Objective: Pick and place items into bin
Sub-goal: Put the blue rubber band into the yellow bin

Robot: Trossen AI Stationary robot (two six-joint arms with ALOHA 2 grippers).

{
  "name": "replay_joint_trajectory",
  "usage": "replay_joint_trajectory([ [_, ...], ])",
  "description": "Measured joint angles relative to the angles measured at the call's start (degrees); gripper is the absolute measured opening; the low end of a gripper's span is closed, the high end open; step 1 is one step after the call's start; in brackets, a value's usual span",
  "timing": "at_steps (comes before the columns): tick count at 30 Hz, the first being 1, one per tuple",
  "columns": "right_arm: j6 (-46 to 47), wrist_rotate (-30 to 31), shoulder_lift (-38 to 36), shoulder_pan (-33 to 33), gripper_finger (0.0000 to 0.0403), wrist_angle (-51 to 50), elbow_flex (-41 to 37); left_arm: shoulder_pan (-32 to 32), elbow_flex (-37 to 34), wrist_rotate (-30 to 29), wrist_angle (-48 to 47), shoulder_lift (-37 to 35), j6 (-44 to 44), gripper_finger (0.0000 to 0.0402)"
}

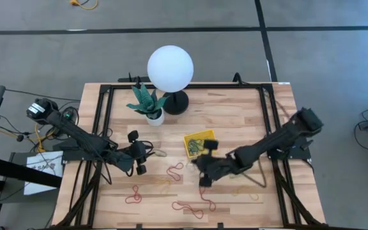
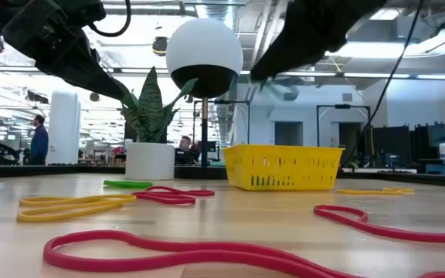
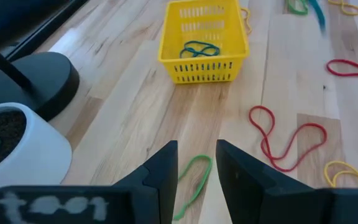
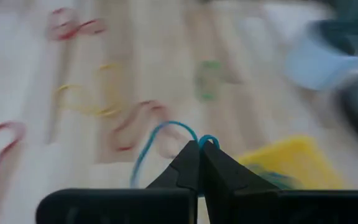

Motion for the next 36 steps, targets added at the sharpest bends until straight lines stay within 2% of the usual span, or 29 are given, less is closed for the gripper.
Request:
replay_joint_trajectory([
  [6, 0.5, 6.2, -8.1, -1.1, 0.0001, -8.7, 0.0, 0.0, 0.0, 0.6, -0.7, 0.0, 0.0, 0.01],
  [12, 0.7, 5.7, -9.0, -5.8, 0.0001, -13.3, 0.1, 0.0, 0.0, 1.9, -0.7, 0.0, 0.0, 0.01],
  [14, 2.0, 3.3, -9.0, -7.6, 0.0001, -16.0, 0.0, 0.0, 0.0, 1.9, -0.7, 0.0, -0.1, 0.01],
  [16, 3.4, -0.7, -7.4, -9.6, 0.0001, -14.5, -0.3, 0.0, 0.0, 1.5, -0.7, 0.0, -0.1, 0.01],
  [22, 2.1, -3.8, -2.5, -12.7, 0.0001, -11.5, -1.8, 1.2, 0.0, -9.2, -1.2, 0.0, -4.4, 0.01],
  [25, 2.0, -6.3, 1.3, -13.6, 0.0, -9.3, -1.9, 2.1, 0.0, -11.0, -2.2, 0.0, -4.6, 0.01],
  [29, 0.2, -7.1, 4.2, -14.0, 0.0, -4.7, -1.8, 2.8, 0.0, -8.0, -3.2, 0.0, -4.6, 0.01],
  [36, 0.4, -9.4, 7.0, -14.7, 0.0012, -2.3, -1.5, 2.7, 0.0, 0.9, -3.5, 0.0, -4.6, 0.01],
])
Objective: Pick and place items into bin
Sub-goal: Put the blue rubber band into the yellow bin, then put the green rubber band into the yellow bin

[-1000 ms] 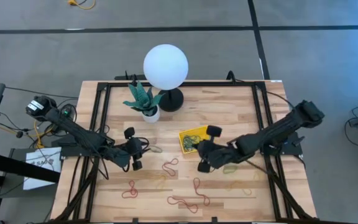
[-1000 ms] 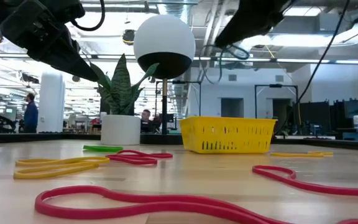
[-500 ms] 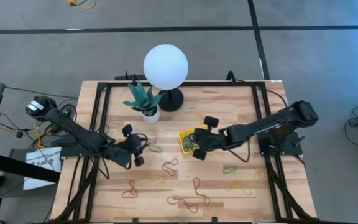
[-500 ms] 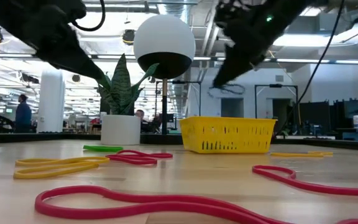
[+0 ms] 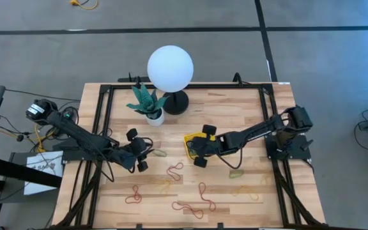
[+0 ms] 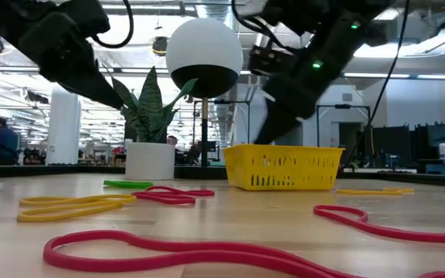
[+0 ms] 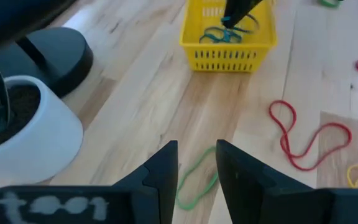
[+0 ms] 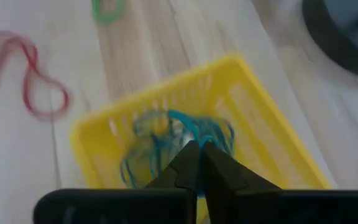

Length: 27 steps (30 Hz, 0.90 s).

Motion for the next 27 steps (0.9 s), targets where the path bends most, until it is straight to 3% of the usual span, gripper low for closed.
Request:
replay_joint_trajectory([
  [19, -0.3, 0.1, 1.3, 0.0, 0.0109, -3.8, 1.0, 0.0, 0.0, -0.8, 0.3, 0.0, -1.0, 0.01],
  [27, -6.3, 0.7, -0.4, 1.1, 0.0139, -14.2, 9.6, 0.0, 0.0, -0.8, 0.2, 0.0, -0.9, 0.01],
])
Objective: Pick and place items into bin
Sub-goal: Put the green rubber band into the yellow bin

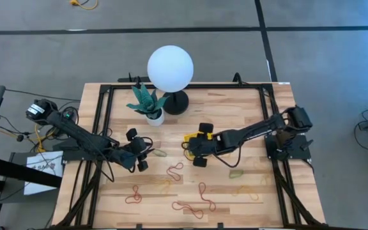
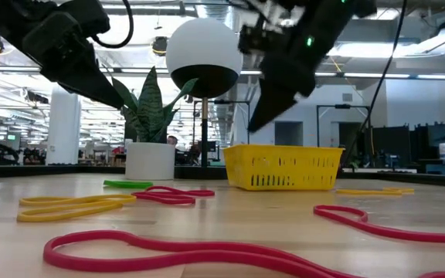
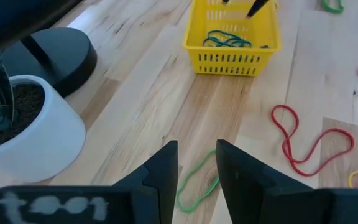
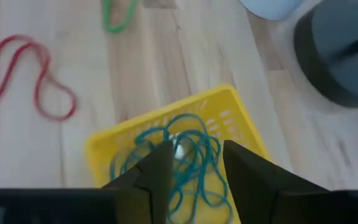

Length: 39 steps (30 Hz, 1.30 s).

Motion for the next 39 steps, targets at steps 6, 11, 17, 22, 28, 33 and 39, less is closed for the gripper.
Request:
replay_joint_trajectory([
  [6, -2.7, 0.9, -0.1, 1.8, 0.0146, -7.0, 6.9, 0.0, 0.0, 0.2, -0.4, 0.0, -0.1, 0.01],
  [11, -1.9, 1.0, -0.1, 3.5, 0.0136, -15.6, 11.3, 0.0, 0.0, 0.9, -0.3, 0.0, 0.1, 0.01],
  [17, 3.3, 0.4, -2.4, 5.7, 0.0118, -24.7, 13.0, 0.0, 0.0, 1.9, -1.2, 0.0, 0.1, 0.01],
  [22, 8.5, 0.0, -8.2, 8.3, 0.0113, -33.2, 13.0, 0.0, 0.0, 3.3, -2.8, 0.0, 0.0, 0.01],
  [28, 15.1, 5.6, -17.9, 13.4, 0.0113, -31.5, 5.6, 0.0, 0.0, 4.5, -1.8, 0.0, -1.1, 0.01],
  [33, 16.6, 5.4, -26.7, 17.1, 0.0113, -14.2, -11.7, 0.0, 0.0, 4.9, -0.8, 0.2, -1.4, 0.01],
  [39, 23.9, 1.1, -30.8, 20.8, 0.0113, 1.7, -26.6, 0.0, -2.4, 11.1, 0.5, 0.2, -3.6, 0.01],
])
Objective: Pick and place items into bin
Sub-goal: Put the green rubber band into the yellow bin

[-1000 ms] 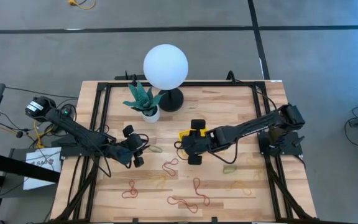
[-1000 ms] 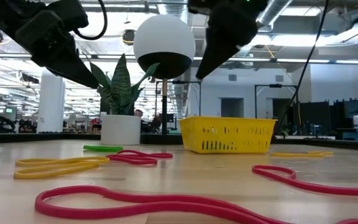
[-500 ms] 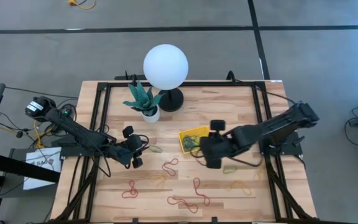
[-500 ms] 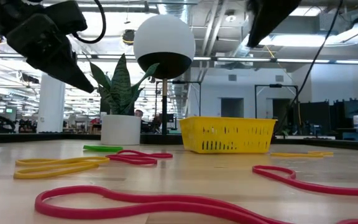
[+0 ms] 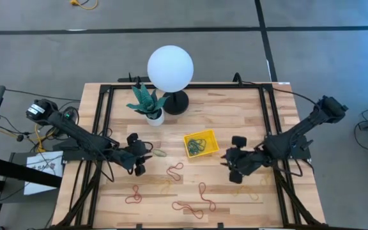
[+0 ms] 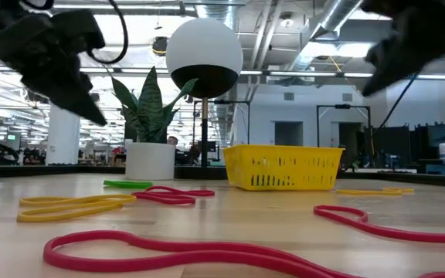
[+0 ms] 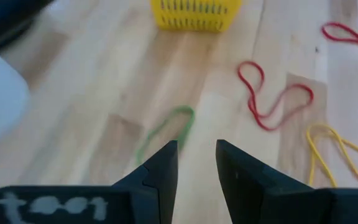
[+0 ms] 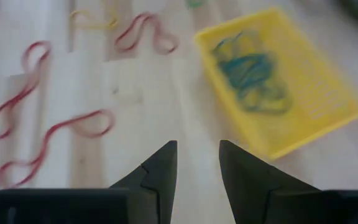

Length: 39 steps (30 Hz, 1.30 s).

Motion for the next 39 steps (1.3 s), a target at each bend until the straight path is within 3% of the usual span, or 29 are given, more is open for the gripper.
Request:
replay_joint_trajectory([
  [6, 5.1, -5.4, 0.2, 4.7, 0.0113, 2.9, -4.4, 0.1, -4.7, 0.8, 11.1, 3.0, -1.0, 0.01],
  [13, 6.1, -6.1, 0.1, 7.2, 0.0113, 4.2, -4.7, 1.6, -5.3, 2.3, 25.8, 14.2, 8.2, 0.01],
  [22, 6.0, -6.1, 0.1, 7.2, 0.0113, 5.8, -4.7, 6.5, -1.2, 4.7, 26.3, 22.7, 18.0, 0.01],
  [26, 6.0, -6.1, 0.1, 7.2, 0.0113, 6.0, -4.7, 8.3, -1.4, 8.3, 26.6, 23.6, 17.0, 0.01],
  [35, 5.9, -6.1, 0.1, 7.1, 0.0113, 6.0, -4.7, 9.4, -1.3, 7.5, 29.1, 27.6, 15.2, 0.0099],
  [39, 5.9, -6.1, 0.1, 7.1, 0.0113, 6.0, -4.7, 9.4, -1.3, 7.5, 29.2, 27.8, 15.2, 0.0065],
])
